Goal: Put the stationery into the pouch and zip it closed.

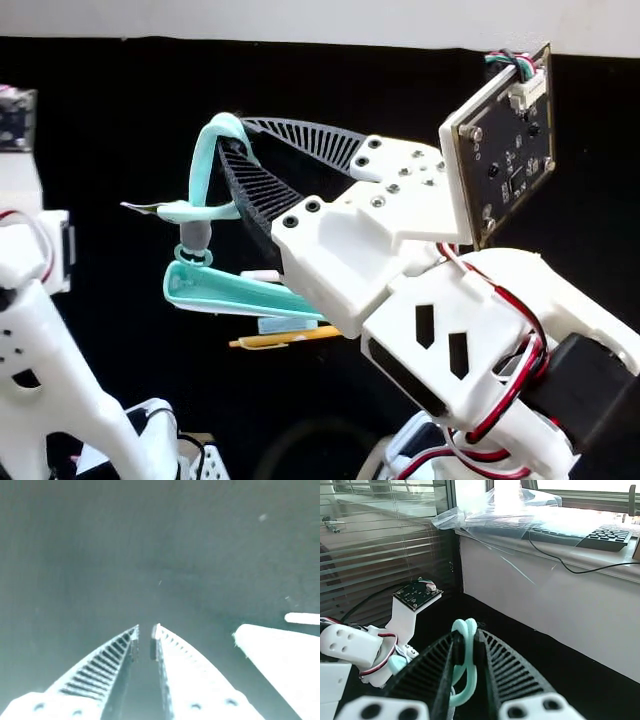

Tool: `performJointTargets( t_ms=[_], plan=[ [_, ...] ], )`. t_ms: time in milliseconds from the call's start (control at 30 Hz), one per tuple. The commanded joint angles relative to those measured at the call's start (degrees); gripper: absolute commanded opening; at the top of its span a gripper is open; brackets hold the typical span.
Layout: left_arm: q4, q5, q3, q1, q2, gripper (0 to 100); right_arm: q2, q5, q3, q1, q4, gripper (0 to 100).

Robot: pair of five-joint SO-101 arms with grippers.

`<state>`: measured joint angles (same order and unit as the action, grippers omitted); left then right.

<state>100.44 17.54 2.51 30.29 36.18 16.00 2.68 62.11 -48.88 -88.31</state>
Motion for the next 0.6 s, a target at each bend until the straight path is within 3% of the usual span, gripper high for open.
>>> performJointTargets(
  t_ms=[0,167,333,567],
  plan=[
    [0.8,-0.3,5.5,-4.9,0.6,8,-0.3,0.6,0.3,-0.6,0.0,0.8],
    [0.9,-0.3,12.2,-7.9,0.6,8,0.0,0.6,0.3,-0.5,0.0,0.8],
    [0.9,-0.3,12.8,-8.0,0.6,17,-0.4,0.5,0.2,-0.4,0.1,0.8],
    [0.9,-0.3,12.7,-8.0,8.2,17,-0.7,0.6,-0.3,-0.6,4.8,0.8]
  ],
)
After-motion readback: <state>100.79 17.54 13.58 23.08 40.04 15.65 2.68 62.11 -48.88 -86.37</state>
